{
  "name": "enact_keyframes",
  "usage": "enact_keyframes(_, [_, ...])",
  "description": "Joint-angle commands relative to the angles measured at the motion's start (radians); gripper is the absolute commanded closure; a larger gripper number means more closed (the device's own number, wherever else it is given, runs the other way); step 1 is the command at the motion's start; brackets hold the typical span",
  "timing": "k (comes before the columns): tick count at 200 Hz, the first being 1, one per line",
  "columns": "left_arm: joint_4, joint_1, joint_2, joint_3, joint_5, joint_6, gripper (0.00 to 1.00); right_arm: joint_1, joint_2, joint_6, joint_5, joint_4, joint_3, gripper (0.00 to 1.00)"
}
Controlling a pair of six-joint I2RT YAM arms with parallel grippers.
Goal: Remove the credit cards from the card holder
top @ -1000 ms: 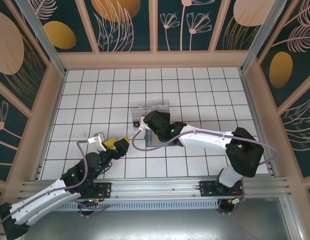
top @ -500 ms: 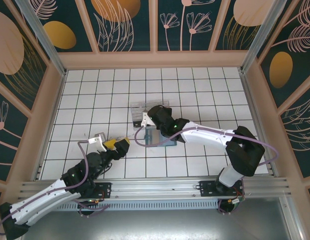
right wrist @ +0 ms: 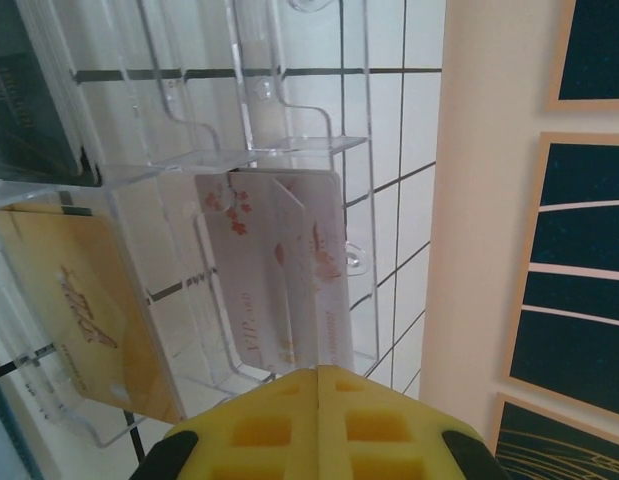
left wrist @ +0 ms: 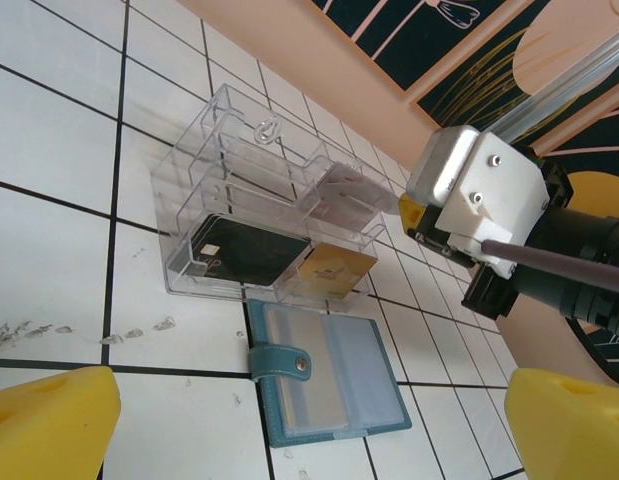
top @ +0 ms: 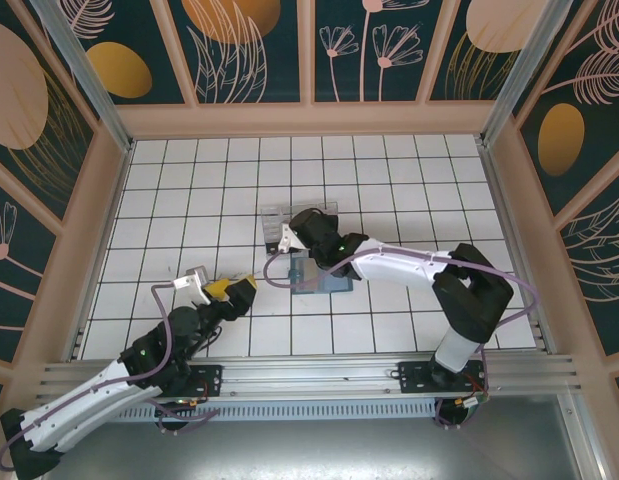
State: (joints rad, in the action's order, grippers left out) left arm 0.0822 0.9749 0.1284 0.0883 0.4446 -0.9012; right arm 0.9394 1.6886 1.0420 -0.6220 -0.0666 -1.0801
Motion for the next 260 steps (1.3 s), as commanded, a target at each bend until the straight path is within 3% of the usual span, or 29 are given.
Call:
enact_keyframes(1, [0.022,-0.004,-0.018,-0.017,0.020,0.016,0.01,-0.005,0.030,-0.016,0.009,0.010,-0.046,1.00])
enact_keyframes(141, [0.018,-0.004,-0.024,-0.024,0.025,0.025,0.01,-0.040,0.025,-0.028,0.015,0.000,-0.016,0.99])
enact_keyframes(152, [0.016,-0.004,-0.024,-0.024,0.025,0.025,0.01,-0.043,0.025,-0.028,0.016,0.003,-0.013,0.94])
enact_keyframes(188, [0.016,-0.004,-0.023,-0.024,0.022,0.026,0.01,-0.044,0.054,-0.026,-0.006,0.043,-0.029,0.62])
enact_keyframes(260, [0.028,-0.004,-0.030,-0.022,0.022,0.026,0.01,-0.049,0.113,-0.024,-0.065,0.099,-0.087,0.57])
